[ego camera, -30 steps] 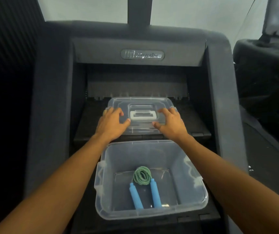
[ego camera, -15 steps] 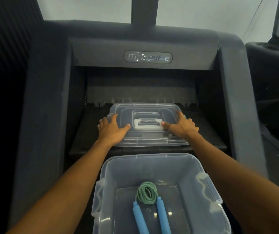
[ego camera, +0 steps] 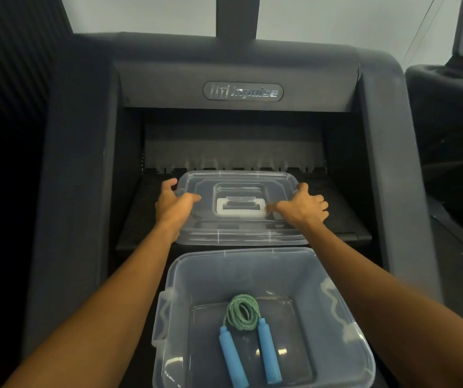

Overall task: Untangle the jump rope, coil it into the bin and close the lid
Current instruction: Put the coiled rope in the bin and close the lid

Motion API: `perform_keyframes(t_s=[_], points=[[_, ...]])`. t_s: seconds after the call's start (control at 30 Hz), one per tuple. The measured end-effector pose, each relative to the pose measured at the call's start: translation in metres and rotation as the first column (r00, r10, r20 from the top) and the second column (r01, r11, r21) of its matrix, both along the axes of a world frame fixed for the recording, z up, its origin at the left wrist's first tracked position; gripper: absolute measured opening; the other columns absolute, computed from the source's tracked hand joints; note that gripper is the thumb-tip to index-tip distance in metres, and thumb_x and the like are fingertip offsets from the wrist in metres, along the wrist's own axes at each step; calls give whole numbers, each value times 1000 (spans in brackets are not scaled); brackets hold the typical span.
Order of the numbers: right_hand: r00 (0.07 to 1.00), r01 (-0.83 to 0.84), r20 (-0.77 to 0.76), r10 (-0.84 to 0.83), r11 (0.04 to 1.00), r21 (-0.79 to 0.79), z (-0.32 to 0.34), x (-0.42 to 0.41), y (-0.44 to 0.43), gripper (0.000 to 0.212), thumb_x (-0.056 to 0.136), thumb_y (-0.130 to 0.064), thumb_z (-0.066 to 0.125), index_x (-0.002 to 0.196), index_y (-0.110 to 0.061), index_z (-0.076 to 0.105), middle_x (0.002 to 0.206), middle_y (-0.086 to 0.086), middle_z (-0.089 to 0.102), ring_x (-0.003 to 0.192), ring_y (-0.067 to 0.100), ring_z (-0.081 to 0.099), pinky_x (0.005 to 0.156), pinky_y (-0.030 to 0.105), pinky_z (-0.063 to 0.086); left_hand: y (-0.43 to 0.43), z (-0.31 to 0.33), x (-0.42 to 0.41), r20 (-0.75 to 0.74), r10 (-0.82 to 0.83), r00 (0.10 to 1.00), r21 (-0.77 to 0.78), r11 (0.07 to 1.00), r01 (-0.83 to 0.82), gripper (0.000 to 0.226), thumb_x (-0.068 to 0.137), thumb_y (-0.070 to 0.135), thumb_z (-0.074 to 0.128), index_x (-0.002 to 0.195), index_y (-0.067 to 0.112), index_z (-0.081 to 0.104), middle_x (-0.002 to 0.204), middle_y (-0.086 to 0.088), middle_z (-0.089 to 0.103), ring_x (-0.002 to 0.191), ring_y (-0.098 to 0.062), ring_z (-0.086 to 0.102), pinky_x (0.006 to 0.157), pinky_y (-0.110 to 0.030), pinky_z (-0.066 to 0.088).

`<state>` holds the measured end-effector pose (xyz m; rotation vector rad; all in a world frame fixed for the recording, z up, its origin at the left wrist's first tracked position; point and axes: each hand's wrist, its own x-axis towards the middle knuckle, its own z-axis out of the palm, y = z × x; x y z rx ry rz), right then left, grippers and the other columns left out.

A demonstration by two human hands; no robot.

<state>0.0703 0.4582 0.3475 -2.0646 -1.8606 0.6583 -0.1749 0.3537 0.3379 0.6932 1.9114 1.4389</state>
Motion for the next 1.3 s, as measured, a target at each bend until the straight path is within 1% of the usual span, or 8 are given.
perform_keyframes(t_s=[0.17,0.37,0.5,0.67,0.9,1.07,1.17,1.3], points=[[1000,9,23,-10,1000,12,3,11,-29,108,58,-67,80,145,-21,36,138,25,44,129,42,41,107,53,37,-28,9,8,47,33,998,-17,999,-32,98,65,30,69,153,40,27,150,-4,48,138,-33,44,115,-62,31],[1000,6,16,-7,1000,9,8,36,-82,108,58,-71,78,146,-25,35,139,24,44,131,42,39,107,53,36,-83,15,32,123,59,991,46,997,-65,85,83,12,65,157,35,28,106,16,57,132,-25,47,114,-58,36],[1000,-16,-4,17,1000,16,8,53,-122,106,59,-74,77,145,-26,38,137,24,45,130,42,40,108,54,37,-128,15,49,143,6,990,56,998,-14,97,66,20,68,152,45,31,148,-6,47,134,-31,48,108,-58,45],[999,-43,-5,43,999,29,7,77,-172,103,62,-74,76,147,-29,38,135,23,45,127,41,41,106,51,38,-178,15,69,97,-16,995,42,999,12,98,63,22,70,149,50,33,148,-3,44,136,-29,45,108,-59,44],[994,-91,72,86,994,63,-4,96,-213,95,65,-77,71,144,-31,44,133,17,47,125,35,43,104,46,41,-220,-7,91,-54,-50,997,-118,992,43,77,56,42,68,123,69,41,132,5,51,126,-28,50,102,-61,47],[985,-122,130,112,990,71,-10,99,-221,92,68,-81,65,144,-34,43,139,17,46,130,35,41,108,49,40,-231,-11,107,-246,-140,959,-213,973,87,78,75,27,72,145,42,38,140,-3,45,128,-29,37,110,-58,35],[976,-136,184,118,987,91,-15,102,-223,88,71,-83,59,143,-35,45,141,15,46,132,35,41,109,51,38,-232,-20,108,-378,-244,893,-295,946,134,75,87,26,71,152,35,33,156,-3,32,139,-29,27,115,-52,25],[976,-153,165,143,987,50,-23,107,-218,84,75,-81,55,144,-35,43,150,17,39,141,40,33,113,57,33,-230,-33,117,-562,-394,727,-442,886,139,63,98,49,53,154,32,28,167,-5,11,150,-31,12,121,-53,17]])
